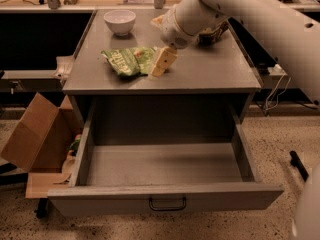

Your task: Place green jalapeno chip bag into top drawer

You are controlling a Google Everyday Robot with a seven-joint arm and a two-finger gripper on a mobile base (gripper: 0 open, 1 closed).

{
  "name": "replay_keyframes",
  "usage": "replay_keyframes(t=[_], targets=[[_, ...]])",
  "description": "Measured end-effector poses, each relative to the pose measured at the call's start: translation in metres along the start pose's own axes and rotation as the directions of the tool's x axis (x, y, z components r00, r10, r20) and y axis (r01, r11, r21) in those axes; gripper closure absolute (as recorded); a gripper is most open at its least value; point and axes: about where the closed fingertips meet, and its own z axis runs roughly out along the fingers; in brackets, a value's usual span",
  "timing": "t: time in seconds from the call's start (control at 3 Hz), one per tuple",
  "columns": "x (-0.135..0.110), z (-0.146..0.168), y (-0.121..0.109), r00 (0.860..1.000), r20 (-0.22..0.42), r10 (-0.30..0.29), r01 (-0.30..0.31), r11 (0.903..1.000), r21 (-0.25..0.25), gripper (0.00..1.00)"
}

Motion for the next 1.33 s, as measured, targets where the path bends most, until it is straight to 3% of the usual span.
replay_keyframes(t=[0.67,1.0,1.33], targets=[[-0.021,0.047,-0.009,0.991,0.111,0.070,-0.066,0.9971,-0.038,0.00],[-0.025,0.071,-0.014,0.985,0.126,0.114,-0.106,0.9921,-0.068,0.00],[-0.022,0.086,-0.021,0.984,0.103,0.148,-0.143,0.9882,-0.055,0.00]])
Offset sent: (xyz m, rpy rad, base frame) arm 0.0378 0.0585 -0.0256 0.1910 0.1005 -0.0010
